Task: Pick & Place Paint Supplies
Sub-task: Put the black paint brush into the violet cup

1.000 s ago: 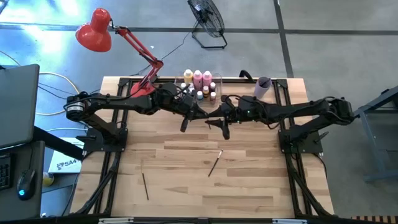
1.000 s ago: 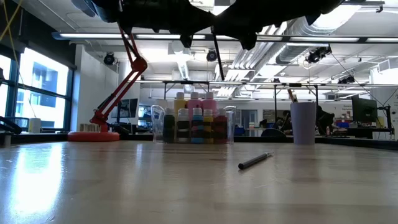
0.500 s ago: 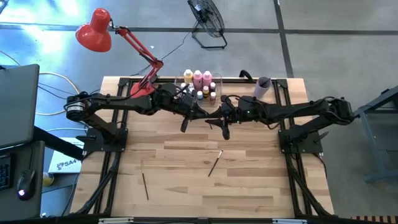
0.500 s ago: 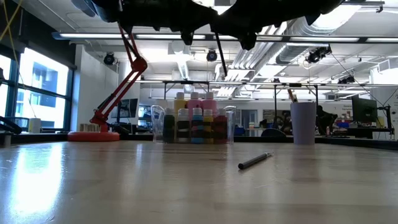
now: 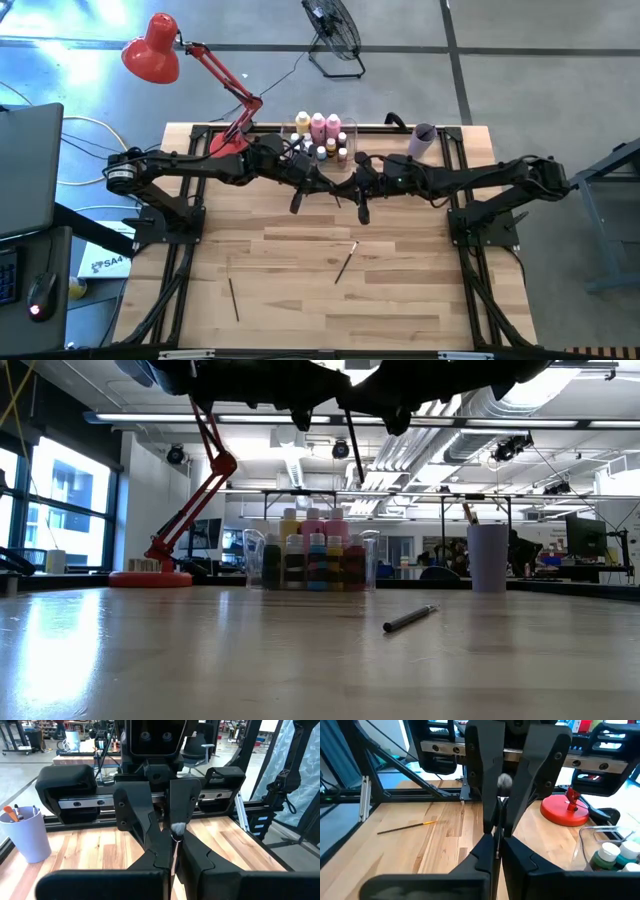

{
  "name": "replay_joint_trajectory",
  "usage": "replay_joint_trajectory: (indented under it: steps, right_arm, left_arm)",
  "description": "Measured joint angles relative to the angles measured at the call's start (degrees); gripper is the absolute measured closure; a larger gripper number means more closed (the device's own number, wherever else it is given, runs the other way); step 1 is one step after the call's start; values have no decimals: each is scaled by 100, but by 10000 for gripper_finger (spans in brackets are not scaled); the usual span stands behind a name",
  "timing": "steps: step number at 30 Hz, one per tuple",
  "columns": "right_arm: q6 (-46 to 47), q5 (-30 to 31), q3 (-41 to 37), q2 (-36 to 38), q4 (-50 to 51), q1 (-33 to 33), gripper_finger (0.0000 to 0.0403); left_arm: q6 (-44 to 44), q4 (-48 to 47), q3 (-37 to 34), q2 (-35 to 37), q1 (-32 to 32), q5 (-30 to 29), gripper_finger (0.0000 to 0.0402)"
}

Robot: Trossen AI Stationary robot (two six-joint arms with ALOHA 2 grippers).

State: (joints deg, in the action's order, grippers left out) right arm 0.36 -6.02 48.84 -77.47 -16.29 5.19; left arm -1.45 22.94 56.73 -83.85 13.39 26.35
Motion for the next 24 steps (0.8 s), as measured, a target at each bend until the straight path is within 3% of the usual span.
replay_joint_trajectory:
  steps: [4, 11, 24]
  right_arm:
    - [-82, 7, -2, 0, -10, -28, 390]
    - [-147, -20, -2, 4, -38, -33, 393]
    - [-131, -28, -2, 4, -22, -33, 395]
  left_arm:
    - [-1, 5, 0, 0, 0, 15, 383]
    - [24, 155, 0, 0, 8, 7, 309]
    - [-269, 216, -2, 115, 13, -29, 232]
